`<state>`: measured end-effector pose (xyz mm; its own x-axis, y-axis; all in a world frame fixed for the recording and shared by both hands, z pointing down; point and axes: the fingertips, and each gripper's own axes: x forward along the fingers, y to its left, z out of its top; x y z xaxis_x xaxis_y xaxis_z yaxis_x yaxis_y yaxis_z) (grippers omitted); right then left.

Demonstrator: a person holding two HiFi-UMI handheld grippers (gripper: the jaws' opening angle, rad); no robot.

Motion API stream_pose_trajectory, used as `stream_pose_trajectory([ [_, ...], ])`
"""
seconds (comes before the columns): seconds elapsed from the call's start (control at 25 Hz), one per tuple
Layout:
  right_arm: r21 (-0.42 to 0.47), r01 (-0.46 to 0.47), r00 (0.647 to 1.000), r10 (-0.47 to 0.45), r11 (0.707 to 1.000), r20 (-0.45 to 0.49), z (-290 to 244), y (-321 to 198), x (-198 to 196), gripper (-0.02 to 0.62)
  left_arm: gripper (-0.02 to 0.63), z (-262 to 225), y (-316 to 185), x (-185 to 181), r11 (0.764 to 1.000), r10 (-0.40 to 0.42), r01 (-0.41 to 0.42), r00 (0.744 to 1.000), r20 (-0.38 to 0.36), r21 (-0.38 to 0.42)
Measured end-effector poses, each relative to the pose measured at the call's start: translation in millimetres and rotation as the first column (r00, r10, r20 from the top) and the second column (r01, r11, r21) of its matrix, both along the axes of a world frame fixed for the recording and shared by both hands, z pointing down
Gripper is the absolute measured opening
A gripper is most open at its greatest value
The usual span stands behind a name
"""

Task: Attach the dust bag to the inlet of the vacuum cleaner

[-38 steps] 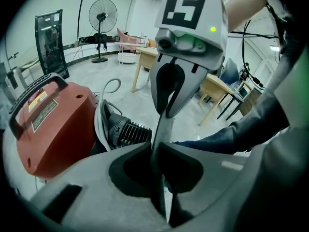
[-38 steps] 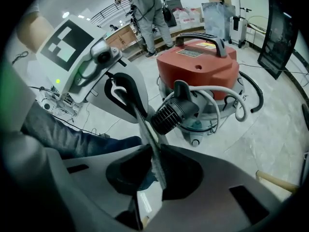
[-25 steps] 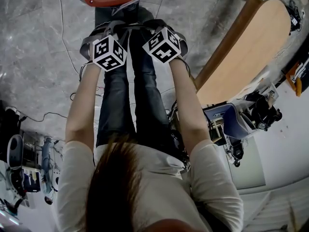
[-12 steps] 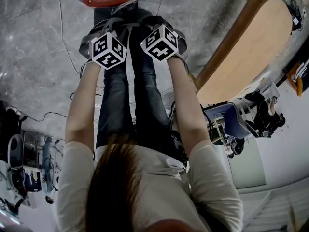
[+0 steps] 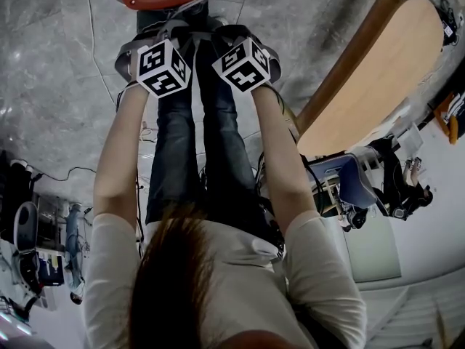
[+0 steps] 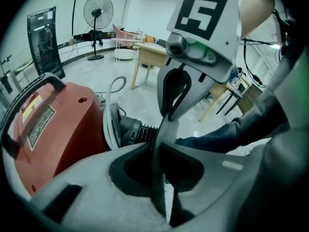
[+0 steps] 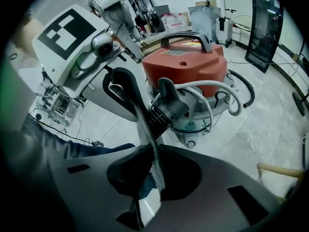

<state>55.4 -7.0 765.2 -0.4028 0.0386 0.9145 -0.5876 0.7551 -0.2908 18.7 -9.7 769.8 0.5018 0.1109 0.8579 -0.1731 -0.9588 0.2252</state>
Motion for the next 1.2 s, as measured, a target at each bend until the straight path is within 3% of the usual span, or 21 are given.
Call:
stream_pose_trajectory([
  [0.08, 0.019, -0.004, 1.000, 0.004, 1.000, -0.009, -0.9, -2.4, 2.9, 0.044, 0.057, -2.2, -2.0, 3.1, 1.000, -0.014, 0.014, 1.000, -0.007, 0.001],
  [0.2, 0.081, -0.010, 0.999, 0.013, 0.997, -0.031, -2.3, -10.7, 3.1, 0.043, 0.057, -2.2, -1.8, 1.3, 0.988, -0.154, 0.154, 0.988, -0.028, -0.015],
  [0.32, 0.147, 0.031, 0.998, -0.023, 0.989, -0.054, -5.3, -26.9, 1.2, 0.049, 0.055, 0.0, -1.0, -0.5, 0.929, -0.367, 0.363, 0.929, -0.054, -0.070],
  [0.4, 0.162, 0.068, 0.996, -0.059, 0.984, -0.061, -7.0, -35.8, -3.0, 0.051, 0.054, 0.4, -3.8, -2.9, 0.894, -0.445, 0.439, 0.894, -0.061, -0.084],
  [0.48, 0.165, 0.071, 0.997, -0.062, 0.984, -0.056, -6.8, -37.7, -6.2, 0.050, 0.055, 0.4, -6.8, -6.1, 0.895, -0.445, 0.441, 0.894, -0.053, -0.073],
  [0.68, 0.135, -0.099, 0.994, 0.103, 0.986, -0.024, -2.2, -31.4, 3.5, 0.049, 0.060, -1.8, -13.2, 0.4, 0.967, -0.254, 0.254, 0.967, -0.018, -0.029],
  [0.8, 0.118, -0.169, 0.985, 0.172, 0.979, -0.015, 2.3, -29.5, 5.4, 0.049, 0.061, -0.2, -15.1, 2.2, 0.983, -0.180, 0.180, 0.983, -0.014, -0.025],
  [0.92, 0.128, -0.145, 0.988, 0.150, 0.981, -0.032, 2.6, -31.6, 2.3, 0.051, 0.061, -0.7, -15.4, -0.5, 0.972, -0.235, 0.233, 0.971, -0.035, -0.035],
  [1.08, 0.142, -0.077, 0.995, 0.085, 0.987, -0.054, -1.5, -37.6, 2.6, 0.052, 0.060, -4.5, -14.7, 0.7, 0.931, -0.366, 0.364, 0.927, -0.079, -0.039],
  [1.2, 0.145, -0.025, 0.997, 0.035, 0.989, -0.062, 2.6, -40.7, -1.9, 0.054, 0.054, -0.7, -13.4, -0.9, 0.914, -0.407, 0.404, 0.908, -0.097, -0.050],
])
